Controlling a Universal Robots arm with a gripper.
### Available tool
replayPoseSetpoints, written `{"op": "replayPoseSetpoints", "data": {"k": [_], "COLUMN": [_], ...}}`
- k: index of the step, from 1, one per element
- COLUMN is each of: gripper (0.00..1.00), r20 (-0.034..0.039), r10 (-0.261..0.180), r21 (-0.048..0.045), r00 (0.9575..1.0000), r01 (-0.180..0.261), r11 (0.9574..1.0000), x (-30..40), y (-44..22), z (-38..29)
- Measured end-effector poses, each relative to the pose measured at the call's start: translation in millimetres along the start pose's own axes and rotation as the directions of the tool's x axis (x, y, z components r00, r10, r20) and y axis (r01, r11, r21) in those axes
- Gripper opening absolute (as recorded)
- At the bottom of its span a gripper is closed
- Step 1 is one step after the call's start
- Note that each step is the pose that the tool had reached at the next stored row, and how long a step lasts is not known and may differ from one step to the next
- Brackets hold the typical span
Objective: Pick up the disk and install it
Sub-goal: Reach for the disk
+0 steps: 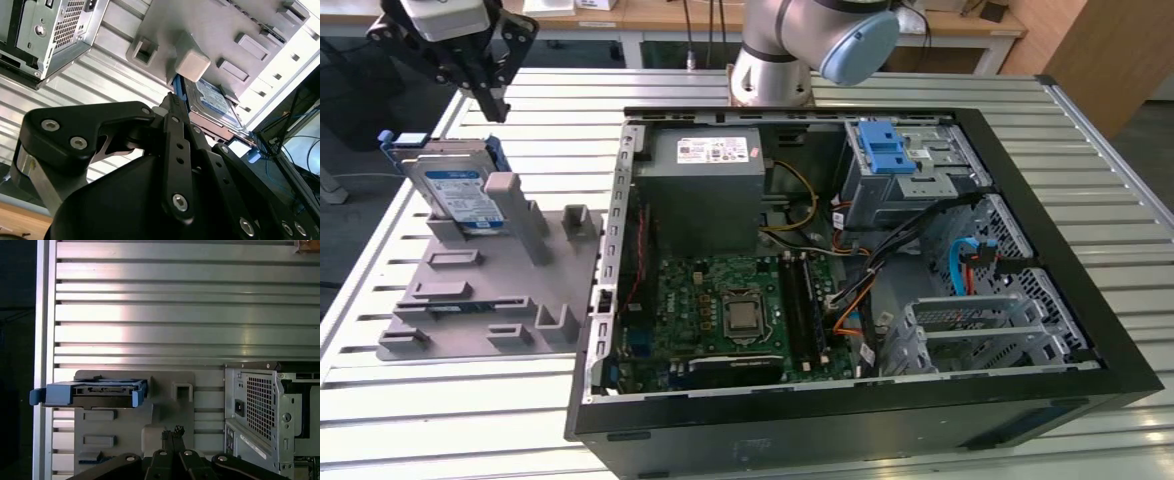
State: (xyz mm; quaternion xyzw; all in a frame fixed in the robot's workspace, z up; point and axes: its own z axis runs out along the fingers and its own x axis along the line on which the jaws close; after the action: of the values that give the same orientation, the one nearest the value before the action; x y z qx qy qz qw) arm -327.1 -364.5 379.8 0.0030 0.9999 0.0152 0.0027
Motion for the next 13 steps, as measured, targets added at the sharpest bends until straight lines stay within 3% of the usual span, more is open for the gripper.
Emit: {"op": "replayPoseSetpoints", "data": {"k": [13], "gripper": [0.11], "r20": [-0.0001], "r10": [0.0], "r21": [0.0001], "r00": [1.0], "r01": [0.0], "r11": [1.0], "x": [18.1], "y": [3.3], "z": [1.6]}}
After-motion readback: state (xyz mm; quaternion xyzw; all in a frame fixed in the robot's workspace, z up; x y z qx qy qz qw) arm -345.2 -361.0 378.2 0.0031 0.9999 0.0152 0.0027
